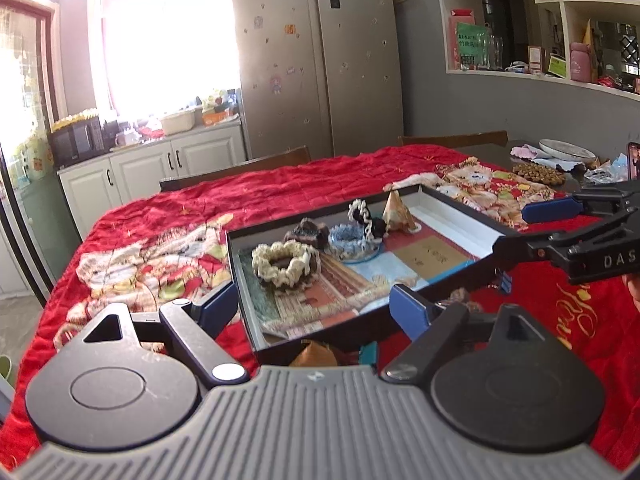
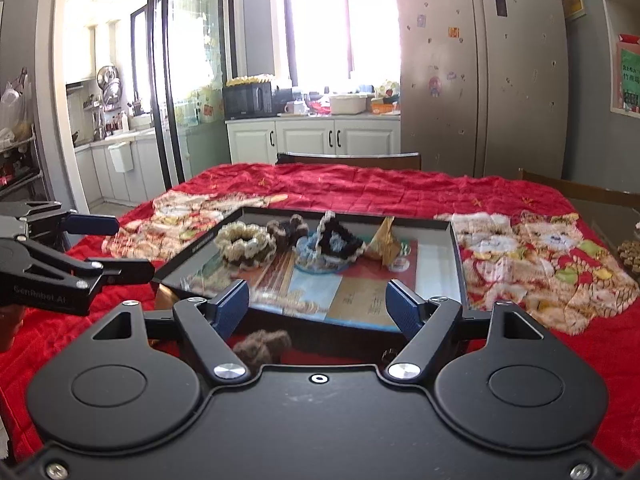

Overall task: Organize objects
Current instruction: 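Grasp the brown fuzzy pom-pom with right tool while left tool grasps the tan paper cone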

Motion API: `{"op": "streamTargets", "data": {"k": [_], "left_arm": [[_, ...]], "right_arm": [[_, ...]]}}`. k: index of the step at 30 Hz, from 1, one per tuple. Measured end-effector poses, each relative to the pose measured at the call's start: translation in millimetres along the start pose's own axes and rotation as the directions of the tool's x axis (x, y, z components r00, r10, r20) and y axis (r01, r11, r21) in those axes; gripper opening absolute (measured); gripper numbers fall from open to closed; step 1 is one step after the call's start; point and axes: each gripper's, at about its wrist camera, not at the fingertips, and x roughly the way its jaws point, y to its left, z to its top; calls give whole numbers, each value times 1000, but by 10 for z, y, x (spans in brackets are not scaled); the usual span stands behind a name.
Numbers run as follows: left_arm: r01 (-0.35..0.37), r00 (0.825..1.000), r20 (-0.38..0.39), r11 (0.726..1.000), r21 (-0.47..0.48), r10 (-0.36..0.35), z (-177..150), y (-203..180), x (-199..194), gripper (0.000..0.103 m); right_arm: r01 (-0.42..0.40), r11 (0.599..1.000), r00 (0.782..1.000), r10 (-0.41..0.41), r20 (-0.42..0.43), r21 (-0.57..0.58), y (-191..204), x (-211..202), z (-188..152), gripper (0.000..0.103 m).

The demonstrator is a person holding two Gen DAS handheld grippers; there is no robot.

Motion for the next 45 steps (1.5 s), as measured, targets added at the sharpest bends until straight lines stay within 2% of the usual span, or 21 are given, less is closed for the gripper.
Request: {"op": "streamTargets", "data": {"k": [9,17,26,30,38,43,45], "left_arm": [[35,999,-20,999,-4,-35,-182,31,90,90],[42,998,-48,999,32,-40,-359,-29,249,90],[23,996,-90,1000,1,-23,-491,64,408,89],[23,994,-108,999,-30,-26,-530,127,465,89],[36,990,-136,996,-78,-47,-556,163,538,78],[18,988,-149,994,-105,-34,-562,170,572,75],[13,987,-158,993,-119,-32,-566,172,587,74]], "right_arm": [[13,1000,1000,-13,-13,20,0,79,-257,74],[-16,1000,999,17,-43,14,65,188,-397,74],[-64,998,994,63,-89,-13,250,357,-467,74],[-57,998,992,55,-113,-9,315,482,-492,73],[-37,999,992,39,-117,16,347,589,-517,71],[-28,1000,992,28,-123,9,360,613,-517,65],[-26,1000,991,27,-129,9,364,626,-518,60]]}}
